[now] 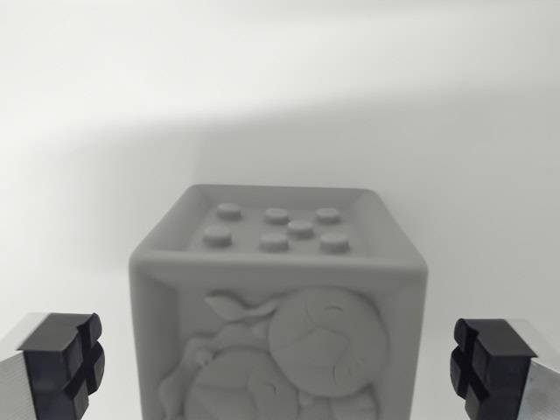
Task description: Destack cube
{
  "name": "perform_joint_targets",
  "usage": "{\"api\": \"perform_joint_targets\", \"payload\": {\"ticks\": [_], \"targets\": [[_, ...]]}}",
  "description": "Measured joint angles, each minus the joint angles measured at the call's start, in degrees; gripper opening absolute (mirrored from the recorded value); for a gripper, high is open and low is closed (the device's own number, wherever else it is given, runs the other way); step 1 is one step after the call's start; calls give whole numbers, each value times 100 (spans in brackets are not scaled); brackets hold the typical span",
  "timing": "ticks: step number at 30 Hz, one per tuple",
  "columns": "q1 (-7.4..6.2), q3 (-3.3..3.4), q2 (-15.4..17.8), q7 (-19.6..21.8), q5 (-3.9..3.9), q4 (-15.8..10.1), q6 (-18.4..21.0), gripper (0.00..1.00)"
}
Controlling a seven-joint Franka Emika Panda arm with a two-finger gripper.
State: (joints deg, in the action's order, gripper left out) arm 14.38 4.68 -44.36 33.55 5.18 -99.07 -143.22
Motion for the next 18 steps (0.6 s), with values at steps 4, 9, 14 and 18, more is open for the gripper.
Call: {"api": "perform_joint_targets", "payload": {"ticks": [4,9,14,18], "targets": [[-8,11,116,0,-1,-31,83,100],[-23,31,313,2,-7,-93,217,100],[-37,51,507,5,-16,-135,372,100],[-52,70,667,8,-22,-159,502,100]]}}
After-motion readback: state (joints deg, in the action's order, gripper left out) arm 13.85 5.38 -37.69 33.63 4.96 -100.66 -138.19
